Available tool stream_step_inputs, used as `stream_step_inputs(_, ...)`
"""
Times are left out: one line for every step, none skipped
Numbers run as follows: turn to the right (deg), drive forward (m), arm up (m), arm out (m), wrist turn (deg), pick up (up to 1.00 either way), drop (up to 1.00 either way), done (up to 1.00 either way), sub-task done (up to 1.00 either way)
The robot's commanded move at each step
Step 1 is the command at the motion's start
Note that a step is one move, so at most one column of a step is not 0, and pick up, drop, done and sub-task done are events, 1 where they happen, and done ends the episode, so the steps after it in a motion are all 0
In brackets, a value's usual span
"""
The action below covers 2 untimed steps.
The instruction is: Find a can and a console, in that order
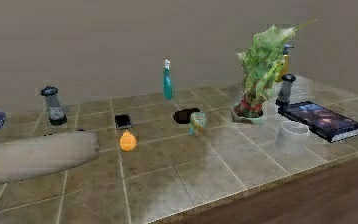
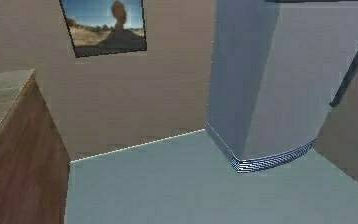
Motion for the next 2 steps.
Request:
stream_step_inputs(45.0, 0.0, 0.0, 0.0, 0.0, 0.0, 0.0, 0.0, 0.0)
stream_step_inputs(45.0, 0.0, 0.0, 0.0, 0.0, 0.0, 0.0, 0.0, 0.0)
